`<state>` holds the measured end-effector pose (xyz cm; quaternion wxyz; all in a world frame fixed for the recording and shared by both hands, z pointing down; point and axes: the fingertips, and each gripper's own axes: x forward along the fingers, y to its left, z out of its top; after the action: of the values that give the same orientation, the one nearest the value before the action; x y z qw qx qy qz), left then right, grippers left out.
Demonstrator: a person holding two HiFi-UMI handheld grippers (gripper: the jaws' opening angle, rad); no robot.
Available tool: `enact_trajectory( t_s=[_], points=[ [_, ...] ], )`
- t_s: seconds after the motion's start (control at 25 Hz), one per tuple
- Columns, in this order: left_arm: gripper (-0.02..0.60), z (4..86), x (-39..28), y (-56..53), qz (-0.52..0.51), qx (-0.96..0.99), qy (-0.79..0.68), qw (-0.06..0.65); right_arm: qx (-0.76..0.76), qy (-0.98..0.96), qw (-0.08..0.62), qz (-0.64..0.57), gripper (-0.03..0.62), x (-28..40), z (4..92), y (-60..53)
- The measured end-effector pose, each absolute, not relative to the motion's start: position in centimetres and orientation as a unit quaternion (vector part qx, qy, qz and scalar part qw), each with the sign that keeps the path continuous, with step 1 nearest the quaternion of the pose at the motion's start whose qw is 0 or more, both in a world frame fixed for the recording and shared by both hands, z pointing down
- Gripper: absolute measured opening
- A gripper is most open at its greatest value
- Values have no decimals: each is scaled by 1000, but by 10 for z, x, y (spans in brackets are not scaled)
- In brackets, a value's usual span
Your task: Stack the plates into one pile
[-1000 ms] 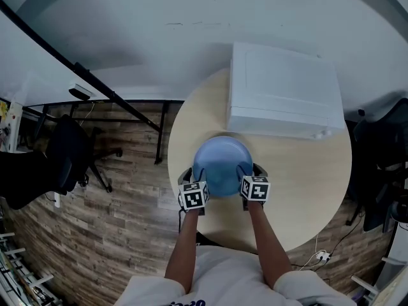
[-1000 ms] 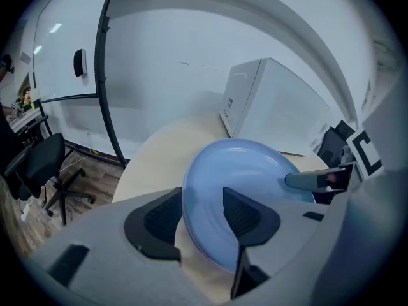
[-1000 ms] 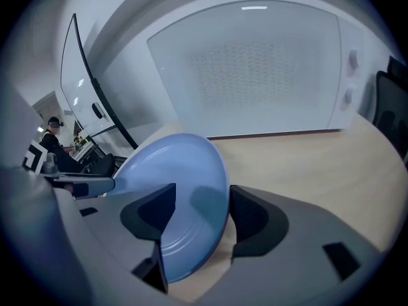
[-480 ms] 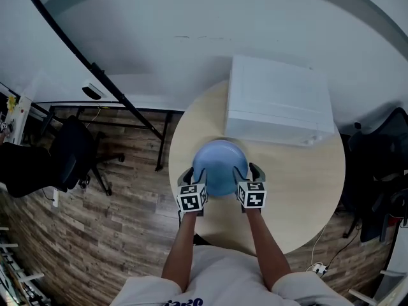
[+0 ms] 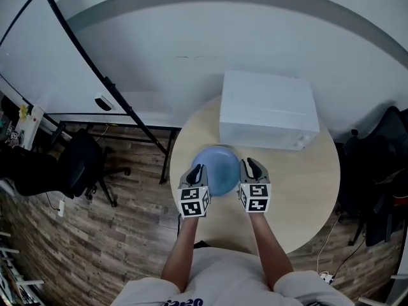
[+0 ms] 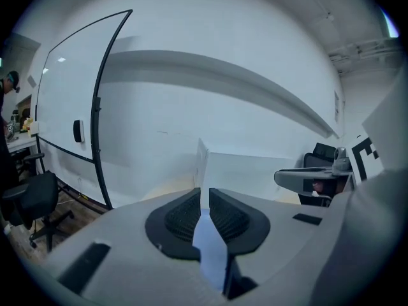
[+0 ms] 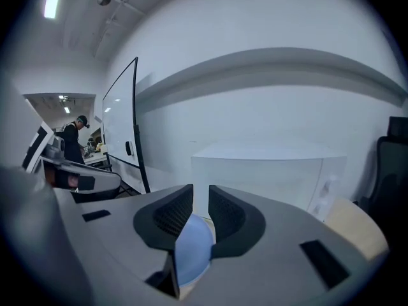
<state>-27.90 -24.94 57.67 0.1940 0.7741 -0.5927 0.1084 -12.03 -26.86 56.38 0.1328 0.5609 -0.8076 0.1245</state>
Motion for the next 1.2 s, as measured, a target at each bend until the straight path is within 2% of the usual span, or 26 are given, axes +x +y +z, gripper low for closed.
enact_trajectory(
  t_s=[0.28,0.48,1.2],
  points=[
    [15,520,-260,-229,62,788,-600,120,601,-789,92,85,18,-81,512,-249],
    [14,494,-249,-213,46,797,-597,77,595,-797,88,52,14,-78,491,-236],
    [14,484,-266,-162,25,784,-616,72,551,-830,70,58,14,-108,485,-204]
  ],
)
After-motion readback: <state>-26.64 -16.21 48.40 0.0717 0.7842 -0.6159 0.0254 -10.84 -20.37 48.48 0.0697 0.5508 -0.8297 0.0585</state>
